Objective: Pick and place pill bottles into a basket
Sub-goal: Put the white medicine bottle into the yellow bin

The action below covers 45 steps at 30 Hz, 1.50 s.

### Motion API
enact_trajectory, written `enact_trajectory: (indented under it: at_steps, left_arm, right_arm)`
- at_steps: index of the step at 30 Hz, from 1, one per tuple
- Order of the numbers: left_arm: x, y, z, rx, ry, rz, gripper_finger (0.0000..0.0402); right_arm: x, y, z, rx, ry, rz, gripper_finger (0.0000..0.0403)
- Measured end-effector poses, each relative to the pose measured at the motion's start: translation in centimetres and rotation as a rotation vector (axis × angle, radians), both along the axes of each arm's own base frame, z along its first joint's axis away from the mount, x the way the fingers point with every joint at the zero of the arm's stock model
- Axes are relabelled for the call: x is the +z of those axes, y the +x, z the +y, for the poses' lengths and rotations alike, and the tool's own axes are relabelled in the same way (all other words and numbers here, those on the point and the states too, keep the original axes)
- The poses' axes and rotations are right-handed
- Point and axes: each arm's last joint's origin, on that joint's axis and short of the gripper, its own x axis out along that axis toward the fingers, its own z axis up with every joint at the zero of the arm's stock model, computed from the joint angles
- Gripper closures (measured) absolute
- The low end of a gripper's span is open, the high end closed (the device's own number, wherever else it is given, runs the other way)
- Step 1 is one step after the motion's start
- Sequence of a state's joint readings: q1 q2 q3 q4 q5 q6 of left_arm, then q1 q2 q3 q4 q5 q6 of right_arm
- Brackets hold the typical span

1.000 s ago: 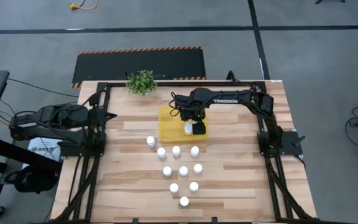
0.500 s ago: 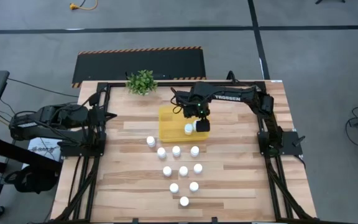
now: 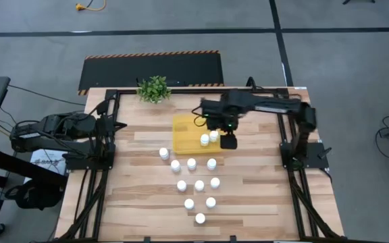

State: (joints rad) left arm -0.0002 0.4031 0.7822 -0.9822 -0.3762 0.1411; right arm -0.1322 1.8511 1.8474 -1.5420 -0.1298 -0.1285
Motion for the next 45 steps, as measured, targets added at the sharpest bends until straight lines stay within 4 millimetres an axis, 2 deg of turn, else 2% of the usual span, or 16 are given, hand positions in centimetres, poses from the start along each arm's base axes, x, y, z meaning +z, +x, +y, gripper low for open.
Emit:
enact_trajectory:
  at_steps: [5,9,12,16,20,24,27,31,38,45]
  left_arm:
    - [0.0,0.0,0.0,0.003,-0.004,-0.002,0.0401]
    - [0.0,0.0,0.0,-0.001,0.001,0.001,0.0401]
    - [0.0,0.0,0.0,0.000,0.000,0.000,0.0401]
    - [0.0,0.0,0.0,0.003,-0.005,-0.002,0.0401]
    - [0.0,0.0,0.0,-0.001,0.001,0.001,0.0401]
    - [0.0,0.0,0.0,0.003,-0.004,-0.002,0.0401]
    - [0.0,0.0,0.0,0.000,0.001,0.001,0.0401]
    - [0.0,0.0,0.0,0.002,-0.003,-0.001,0.0401]
    - [0.0,0.0,0.0,-0.001,0.001,0.001,0.0401]
    - [0.0,0.0,0.0,-0.001,0.001,0.001,0.0401]
  right_arm:
    - [3.6,-2.9,2.5,-0.001,-0.037,-0.231,0.0147]
    - [4.7,-6.3,3.9,-0.033,-0.111,-0.384,0.0147]
    - [3.9,-9.1,4.7,-0.074,-0.159,-0.440,0.0147]
    - [1.2,-12.4,5.6,-0.182,-0.179,-0.464,0.0147]
    - [-1.8,-14.1,6.6,-0.256,-0.154,-0.456,0.0147]
    - [-4.1,-14.4,7.7,-0.251,-0.140,-0.418,0.0147]
    - [-5.4,-13.8,8.4,-0.240,-0.149,-0.366,0.0147]
    - [-7.0,-12.4,9.1,-0.215,-0.167,-0.306,0.0147]
    - [-9.6,-9.5,10.0,-0.220,-0.143,-0.296,0.0147]
    - [-11.2,-7.6,10.7,-0.286,-0.070,-0.255,0.0147]
